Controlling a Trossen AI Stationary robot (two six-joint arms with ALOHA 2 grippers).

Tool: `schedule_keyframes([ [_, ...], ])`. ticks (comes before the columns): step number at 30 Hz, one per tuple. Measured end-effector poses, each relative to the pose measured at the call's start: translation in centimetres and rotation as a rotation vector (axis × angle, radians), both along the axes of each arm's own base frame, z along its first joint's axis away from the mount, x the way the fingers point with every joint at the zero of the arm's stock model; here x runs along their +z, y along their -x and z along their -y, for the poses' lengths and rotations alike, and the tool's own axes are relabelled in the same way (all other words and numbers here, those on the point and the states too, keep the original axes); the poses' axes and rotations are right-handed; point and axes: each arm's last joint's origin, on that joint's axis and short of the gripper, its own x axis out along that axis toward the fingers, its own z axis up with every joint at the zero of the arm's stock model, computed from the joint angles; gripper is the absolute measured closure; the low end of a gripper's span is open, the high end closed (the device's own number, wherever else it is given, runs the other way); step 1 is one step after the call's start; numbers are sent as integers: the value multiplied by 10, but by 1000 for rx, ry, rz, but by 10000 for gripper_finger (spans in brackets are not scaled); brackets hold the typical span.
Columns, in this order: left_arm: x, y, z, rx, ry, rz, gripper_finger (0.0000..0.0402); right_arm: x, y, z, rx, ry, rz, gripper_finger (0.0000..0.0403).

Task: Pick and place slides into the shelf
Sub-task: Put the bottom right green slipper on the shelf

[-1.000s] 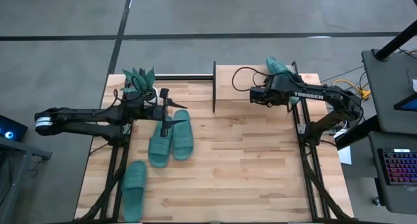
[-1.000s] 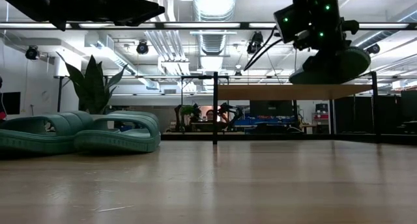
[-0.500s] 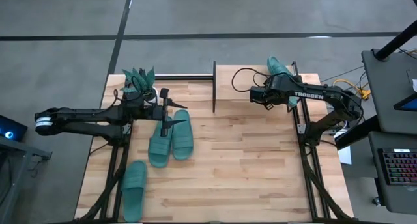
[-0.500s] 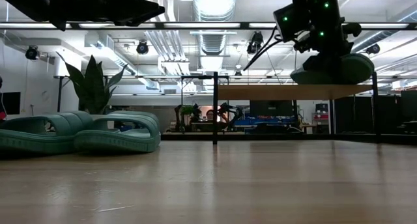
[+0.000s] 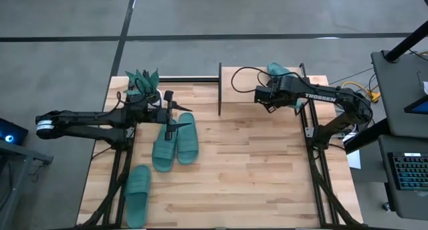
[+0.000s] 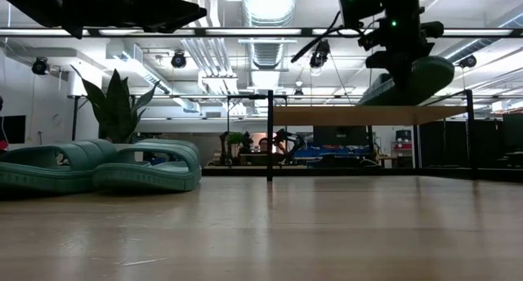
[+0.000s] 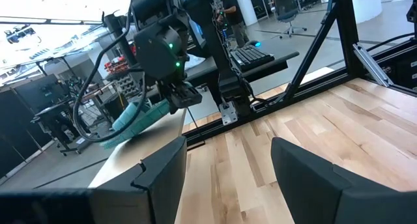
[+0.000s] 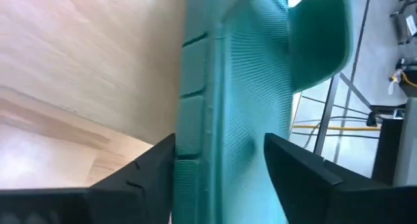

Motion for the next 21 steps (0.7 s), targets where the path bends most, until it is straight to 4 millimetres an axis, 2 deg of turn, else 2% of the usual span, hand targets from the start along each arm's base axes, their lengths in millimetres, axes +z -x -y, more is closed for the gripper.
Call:
schedule_keyframes([
  [7,0,0,0,0,1,0,193,-5,0,0,-25,12,8,157],
  [12,0,0,0,0,1,-1,193,-9,-6,0,-21,-30,86,156],
  [21,0,0,0,0,1,-1,193,-9,-8,-2,16,-39,84,157],
])
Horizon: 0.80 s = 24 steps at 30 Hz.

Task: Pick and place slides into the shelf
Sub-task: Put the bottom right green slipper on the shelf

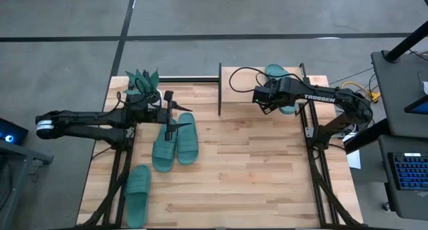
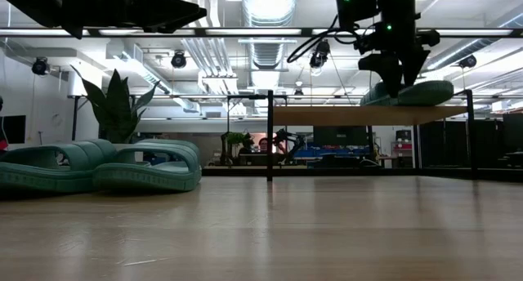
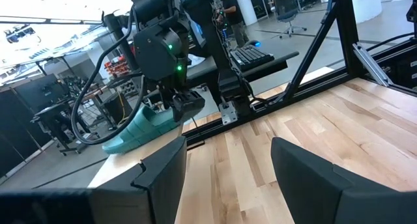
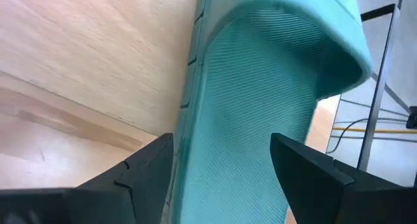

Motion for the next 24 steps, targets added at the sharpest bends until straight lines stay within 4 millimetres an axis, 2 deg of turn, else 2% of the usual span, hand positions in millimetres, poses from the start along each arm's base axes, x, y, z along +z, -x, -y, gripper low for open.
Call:
schedule_keyframes([
  [4,0,0,0,0,0,0,193,1,0,-1,19,48,-16,165],
  [8,0,0,0,0,0,0,193,10,-1,-9,94,133,-29,178],
  [14,0,0,0,0,0,0,193,27,-5,-32,386,189,-124,189],
  [19,0,0,0,0,14,0,193,30,-1,-47,660,228,-321,197],
  [24,0,0,0,-1,25,-1,193,32,4,-51,771,264,-423,212],
])
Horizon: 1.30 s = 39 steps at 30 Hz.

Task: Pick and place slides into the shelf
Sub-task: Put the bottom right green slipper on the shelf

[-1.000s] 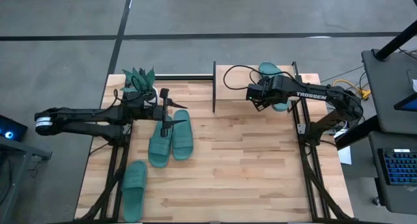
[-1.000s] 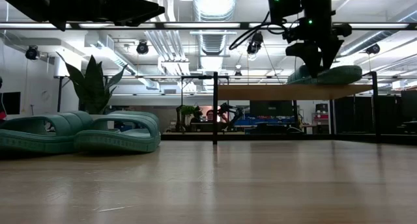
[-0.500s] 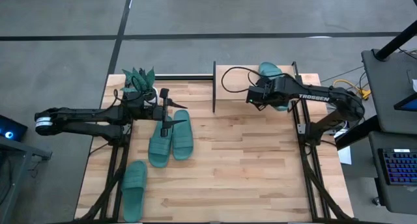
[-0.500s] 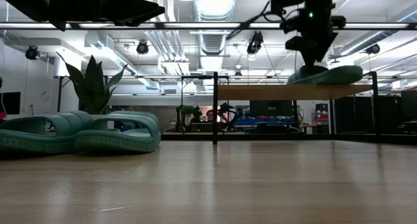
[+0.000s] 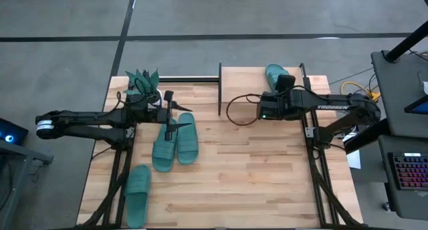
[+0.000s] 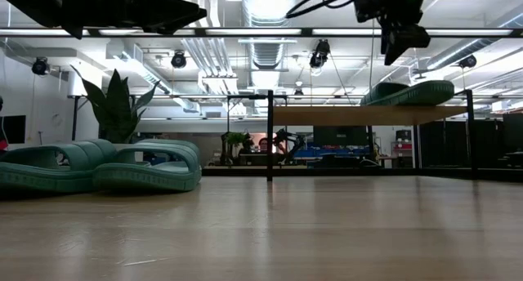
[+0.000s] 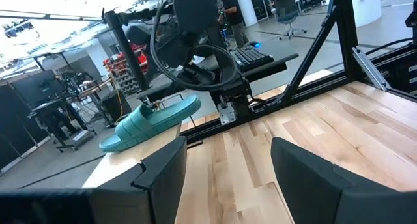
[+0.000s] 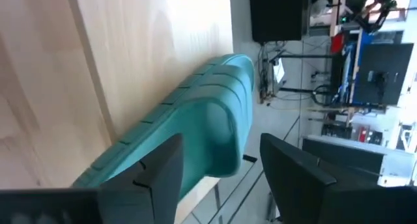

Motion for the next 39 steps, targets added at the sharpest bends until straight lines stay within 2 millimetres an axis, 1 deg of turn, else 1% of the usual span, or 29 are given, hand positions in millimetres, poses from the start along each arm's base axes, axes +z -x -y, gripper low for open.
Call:
schedule_keyframes([
  [6,0,0,0,-1,26,-2,193,-3,7,3,-7,-36,-6,223],
  [9,0,0,0,-1,27,-2,193,-9,10,4,-1,-29,-42,225],
  [13,0,0,0,-1,27,-2,193,-20,12,7,26,29,-100,225],
  [16,0,0,0,-2,27,0,193,-26,11,12,61,66,-94,225],
  [21,0,0,0,-1,28,-1,193,-30,12,24,136,114,-53,225],
  [26,0,0,0,-1,29,-5,193,-33,23,33,207,68,-73,225],
  [33,-1,0,0,-1,30,-8,193,-41,37,50,157,67,-144,225],
  [36,-1,0,0,-1,29,-8,193,-43,39,60,117,77,-121,225],
  [39,-1,0,0,-1,29,-7,193,-41,38,66,85,97,-76,229],
])
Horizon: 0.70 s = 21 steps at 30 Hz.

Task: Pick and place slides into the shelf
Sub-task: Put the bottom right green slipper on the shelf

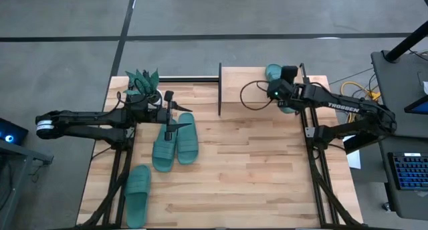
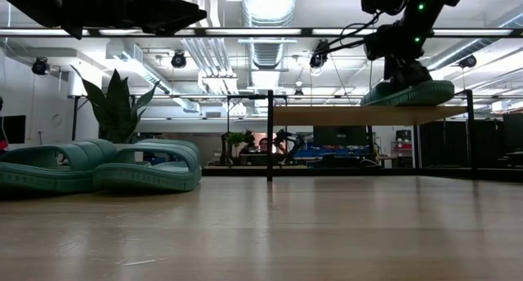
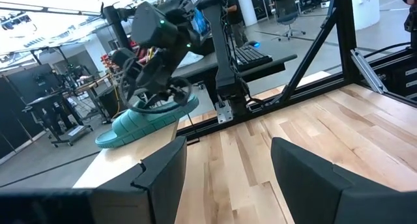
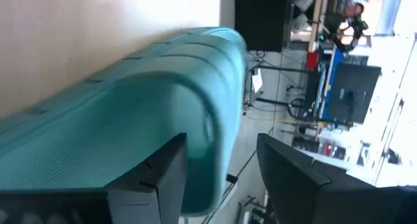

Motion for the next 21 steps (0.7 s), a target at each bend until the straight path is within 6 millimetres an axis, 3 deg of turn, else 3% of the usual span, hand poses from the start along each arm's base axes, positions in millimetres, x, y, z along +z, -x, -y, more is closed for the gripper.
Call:
schedule_keyframes([
  [6,0,0,0,0,0,0,193,2,0,2,2,-3,14,264],
  [17,0,0,0,0,0,-1,193,0,-1,1,41,-47,21,385],
  [21,0,0,0,0,0,-1,193,2,1,2,-56,50,16,389],
])
